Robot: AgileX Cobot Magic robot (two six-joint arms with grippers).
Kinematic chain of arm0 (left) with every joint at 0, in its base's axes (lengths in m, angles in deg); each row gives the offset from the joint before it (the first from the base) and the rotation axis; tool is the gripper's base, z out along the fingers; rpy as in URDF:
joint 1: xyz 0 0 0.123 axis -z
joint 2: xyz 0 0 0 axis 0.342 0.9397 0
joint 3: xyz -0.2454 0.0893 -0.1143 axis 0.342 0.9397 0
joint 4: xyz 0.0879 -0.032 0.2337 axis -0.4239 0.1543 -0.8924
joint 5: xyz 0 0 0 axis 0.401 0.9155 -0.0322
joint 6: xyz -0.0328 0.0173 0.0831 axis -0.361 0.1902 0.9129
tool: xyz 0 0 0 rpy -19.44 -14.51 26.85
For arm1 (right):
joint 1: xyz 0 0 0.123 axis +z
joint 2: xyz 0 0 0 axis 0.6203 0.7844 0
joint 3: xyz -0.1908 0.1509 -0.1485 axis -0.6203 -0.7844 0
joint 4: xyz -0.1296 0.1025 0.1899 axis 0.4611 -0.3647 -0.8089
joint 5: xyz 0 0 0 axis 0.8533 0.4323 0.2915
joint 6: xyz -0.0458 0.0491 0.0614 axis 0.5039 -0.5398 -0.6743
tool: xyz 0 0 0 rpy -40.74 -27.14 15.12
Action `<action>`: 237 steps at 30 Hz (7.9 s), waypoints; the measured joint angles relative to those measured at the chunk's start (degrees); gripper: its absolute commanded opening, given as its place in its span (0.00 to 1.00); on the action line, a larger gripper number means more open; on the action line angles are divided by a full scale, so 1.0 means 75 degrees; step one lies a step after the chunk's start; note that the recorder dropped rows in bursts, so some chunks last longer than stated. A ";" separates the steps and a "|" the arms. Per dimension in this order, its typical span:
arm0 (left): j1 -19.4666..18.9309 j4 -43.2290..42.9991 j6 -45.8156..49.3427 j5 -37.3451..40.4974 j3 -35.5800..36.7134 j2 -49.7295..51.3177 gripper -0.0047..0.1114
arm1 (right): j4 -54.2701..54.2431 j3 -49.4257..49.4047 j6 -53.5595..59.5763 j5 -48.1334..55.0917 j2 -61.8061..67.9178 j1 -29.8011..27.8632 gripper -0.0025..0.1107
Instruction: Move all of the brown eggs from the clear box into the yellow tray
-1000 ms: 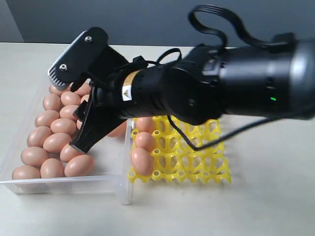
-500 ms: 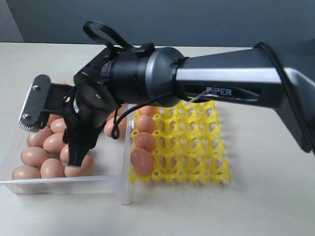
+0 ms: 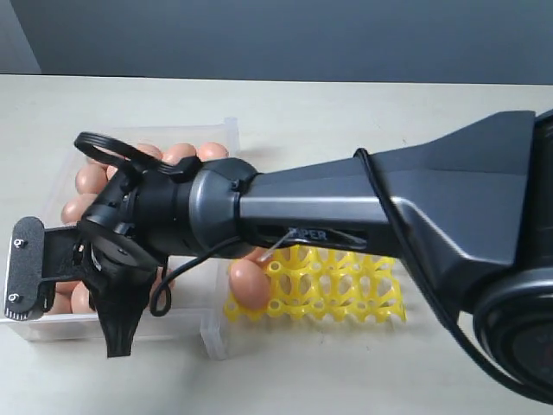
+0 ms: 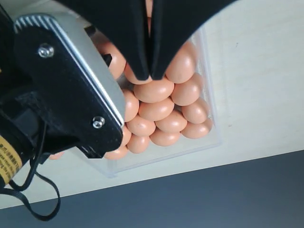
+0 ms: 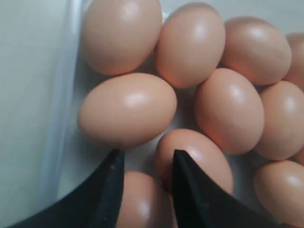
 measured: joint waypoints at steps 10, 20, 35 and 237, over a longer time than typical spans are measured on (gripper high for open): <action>0.0000 0.0000 0.0000 0.0000 0.0000 0.0000 0.04 | 0.0723 0.0090 -0.0989 -0.0591 0.0116 -0.0432 0.32; 0.0000 0.0000 0.0000 0.0000 0.0000 0.0000 0.04 | 0.0610 0.0218 -0.1427 -0.0683 0.0510 -0.0583 0.32; 0.0000 0.0000 0.0000 0.0000 0.0000 0.0000 0.04 | 0.0340 0.0187 -0.2827 0.1340 -0.0862 -0.0699 0.32; 0.0000 0.0000 0.0000 0.0000 0.0000 0.0000 0.04 | 1.2157 -0.5288 -2.0147 0.1897 -0.2377 -0.1567 0.02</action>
